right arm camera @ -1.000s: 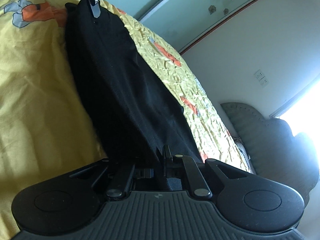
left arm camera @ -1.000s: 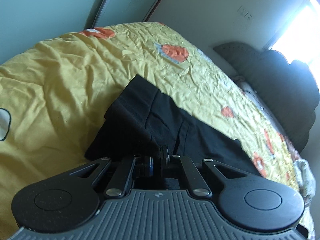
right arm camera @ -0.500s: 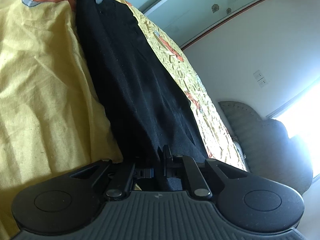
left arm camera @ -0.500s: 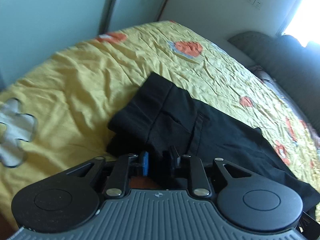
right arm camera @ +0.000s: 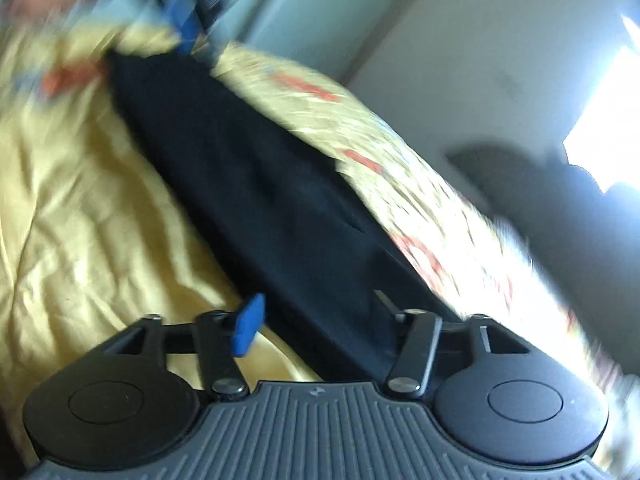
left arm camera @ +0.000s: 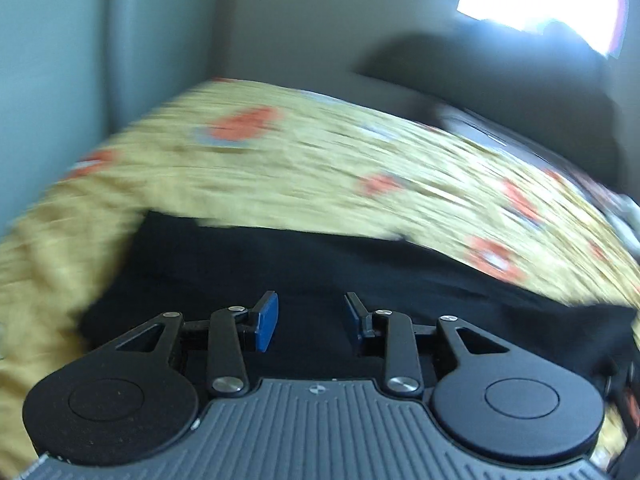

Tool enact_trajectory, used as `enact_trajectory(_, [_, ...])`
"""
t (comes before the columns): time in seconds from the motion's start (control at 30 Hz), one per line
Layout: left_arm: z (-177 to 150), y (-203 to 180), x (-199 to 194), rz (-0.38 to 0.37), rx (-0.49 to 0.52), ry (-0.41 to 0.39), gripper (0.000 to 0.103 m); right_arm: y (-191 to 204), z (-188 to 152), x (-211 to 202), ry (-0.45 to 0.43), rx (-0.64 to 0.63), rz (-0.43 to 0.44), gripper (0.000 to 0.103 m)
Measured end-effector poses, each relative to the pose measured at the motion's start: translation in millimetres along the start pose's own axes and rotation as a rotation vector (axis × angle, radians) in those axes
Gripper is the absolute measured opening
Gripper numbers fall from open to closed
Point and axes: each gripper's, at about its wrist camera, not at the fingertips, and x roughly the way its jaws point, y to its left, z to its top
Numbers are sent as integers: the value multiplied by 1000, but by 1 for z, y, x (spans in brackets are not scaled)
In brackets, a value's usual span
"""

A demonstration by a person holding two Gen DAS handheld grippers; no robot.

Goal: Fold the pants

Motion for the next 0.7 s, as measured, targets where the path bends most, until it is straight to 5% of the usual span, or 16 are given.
enact_trajectory(0.1, [-8, -55, 19, -112, 148, 21, 41, -75, -27, -21, -10, 331, -55, 62])
enact_trajectory(0.23, [-30, -122, 42, -210, 337, 17, 47, -171, -83, -35, -17, 799, -212, 80])
enact_trajectory(0.37, [-50, -154, 59, -282, 391, 56, 47, -241, -146, -24, -34, 1225, -124, 80])
enact_trajectory(0.53, [-70, -174, 60, -416, 479, 79, 55, -276, -181, 10, 10, 1491, -17, 80])
enact_trajectory(0.7, [-74, -182, 76, -440, 503, 110, 57, -299, -152, 33, 2, 1469, 20, 81])
